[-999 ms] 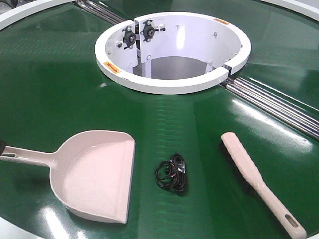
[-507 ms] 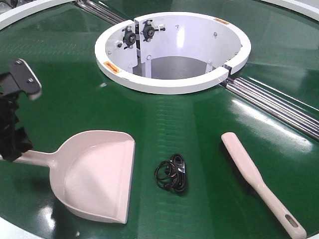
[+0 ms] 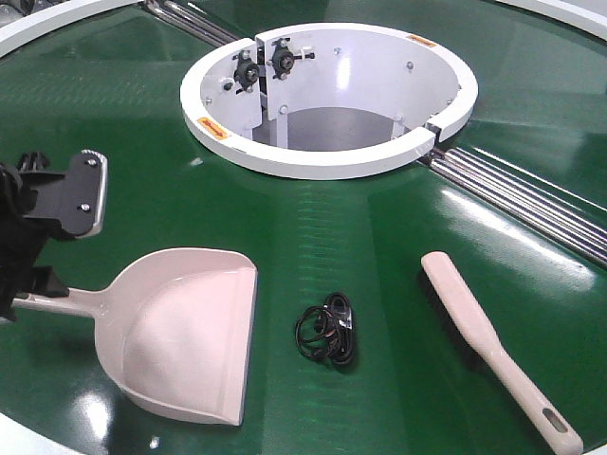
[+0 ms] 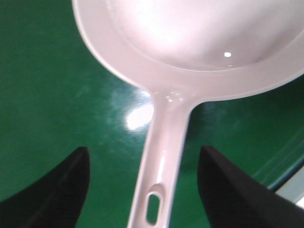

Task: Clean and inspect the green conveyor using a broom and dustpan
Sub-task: 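Lower the left gripper onto the pink dustpan handle and grasp it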

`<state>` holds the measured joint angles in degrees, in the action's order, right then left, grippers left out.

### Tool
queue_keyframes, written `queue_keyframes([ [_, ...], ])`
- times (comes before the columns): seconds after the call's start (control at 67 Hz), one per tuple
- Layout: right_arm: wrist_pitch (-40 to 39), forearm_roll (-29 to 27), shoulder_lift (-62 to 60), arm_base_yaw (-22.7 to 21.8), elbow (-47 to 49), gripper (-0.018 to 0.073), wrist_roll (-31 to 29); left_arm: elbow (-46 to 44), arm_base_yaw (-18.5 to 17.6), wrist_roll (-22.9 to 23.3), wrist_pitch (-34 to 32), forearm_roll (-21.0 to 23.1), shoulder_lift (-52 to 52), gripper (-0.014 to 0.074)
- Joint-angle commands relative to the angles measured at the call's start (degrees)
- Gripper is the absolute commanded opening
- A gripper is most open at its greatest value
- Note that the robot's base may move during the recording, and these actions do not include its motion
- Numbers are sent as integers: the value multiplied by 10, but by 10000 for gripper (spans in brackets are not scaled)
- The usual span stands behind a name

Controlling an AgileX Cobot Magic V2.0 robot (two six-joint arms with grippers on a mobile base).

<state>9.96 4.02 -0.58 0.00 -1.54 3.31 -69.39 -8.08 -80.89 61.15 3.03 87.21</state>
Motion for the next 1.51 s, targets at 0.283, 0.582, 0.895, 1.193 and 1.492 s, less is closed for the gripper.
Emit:
queue_keyframes([
  [0.283, -44, 1, -10, -2, -12, -10, -2, -17, -3, -12, -7, 15, 40, 525],
  [0.582, -44, 1, -10, -2, -12, -10, -2, -16, -3, -50, 3, 0, 77, 525],
  [0.895, -44, 1, -10, -2, -12, -10, -2, -16, -3, -50, 3, -11, 114, 524],
  [1.193, -44, 1, -10, -2, -12, -10, -2, -16, -3, -50, -12, -24, 127, 386],
  [1.492, -44, 1, -10, -2, -12, -10, -2, -28, -3, -50, 8, -26, 132, 32],
])
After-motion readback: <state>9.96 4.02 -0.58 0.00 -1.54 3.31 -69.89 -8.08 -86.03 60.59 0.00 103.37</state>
